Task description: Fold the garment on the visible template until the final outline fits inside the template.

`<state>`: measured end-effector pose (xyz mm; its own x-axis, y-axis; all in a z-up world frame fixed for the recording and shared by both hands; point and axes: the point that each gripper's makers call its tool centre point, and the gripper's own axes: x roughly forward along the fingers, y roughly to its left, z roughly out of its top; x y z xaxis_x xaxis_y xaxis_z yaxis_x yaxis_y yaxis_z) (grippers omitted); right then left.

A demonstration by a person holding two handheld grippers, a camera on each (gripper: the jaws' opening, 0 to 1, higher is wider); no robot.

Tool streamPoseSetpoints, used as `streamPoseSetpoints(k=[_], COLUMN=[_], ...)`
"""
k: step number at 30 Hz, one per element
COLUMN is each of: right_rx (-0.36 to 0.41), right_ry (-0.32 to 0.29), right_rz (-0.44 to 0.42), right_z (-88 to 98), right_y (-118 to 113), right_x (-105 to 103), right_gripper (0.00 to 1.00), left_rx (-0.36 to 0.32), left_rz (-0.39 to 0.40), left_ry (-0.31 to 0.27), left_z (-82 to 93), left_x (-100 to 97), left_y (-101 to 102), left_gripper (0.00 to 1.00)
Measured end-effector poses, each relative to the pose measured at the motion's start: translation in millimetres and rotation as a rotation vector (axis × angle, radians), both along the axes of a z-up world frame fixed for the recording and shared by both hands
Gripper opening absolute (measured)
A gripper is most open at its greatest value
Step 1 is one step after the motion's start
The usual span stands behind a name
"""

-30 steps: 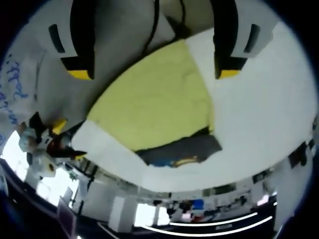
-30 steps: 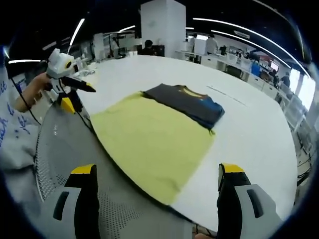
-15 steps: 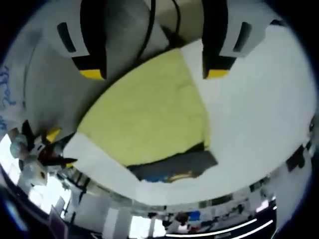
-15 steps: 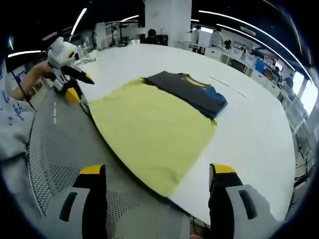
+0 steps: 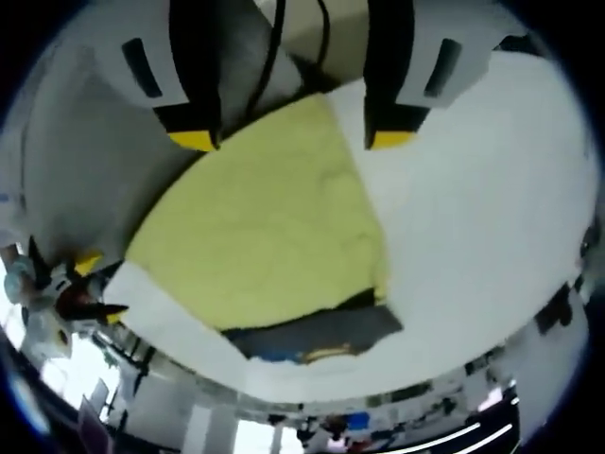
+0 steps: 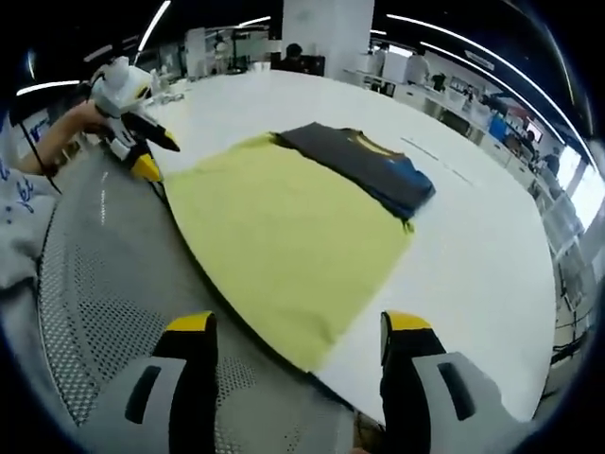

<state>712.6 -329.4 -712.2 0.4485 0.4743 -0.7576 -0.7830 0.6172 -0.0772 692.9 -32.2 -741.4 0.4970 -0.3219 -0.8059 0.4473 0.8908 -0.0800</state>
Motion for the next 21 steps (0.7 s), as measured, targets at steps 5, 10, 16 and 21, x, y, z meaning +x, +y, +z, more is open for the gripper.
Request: streamPoseSetpoints(k=[5,10,16,21], right_rx=[-0.026,-0.082,-0.081,-0.122], right_ry=[0.006,0.02,0.032,0.03], right_rz=[-0.006,0.009,0.014,0.021], right_z=[-4.5,-13.1,-16.5,-21.4], right_y=[-4,-10,-8,-12], right_x=[3,4,5,5], right_gripper=[0.63,0.57,0.54,0.56], left_rx=[0.018,0.006,-0.007,0.0], left_rz=[0.024,0.061,0.108,0.142], left_ry=[0.035,0.073,0.1,0.117], left_z=[-7.9,-14.4,-20.5,-24.0], left_x=[0.5,-1.0,-2.7,-4.2], left_y=[6,11,18,23], left_gripper=[0.47,0.4,0.3,0.27])
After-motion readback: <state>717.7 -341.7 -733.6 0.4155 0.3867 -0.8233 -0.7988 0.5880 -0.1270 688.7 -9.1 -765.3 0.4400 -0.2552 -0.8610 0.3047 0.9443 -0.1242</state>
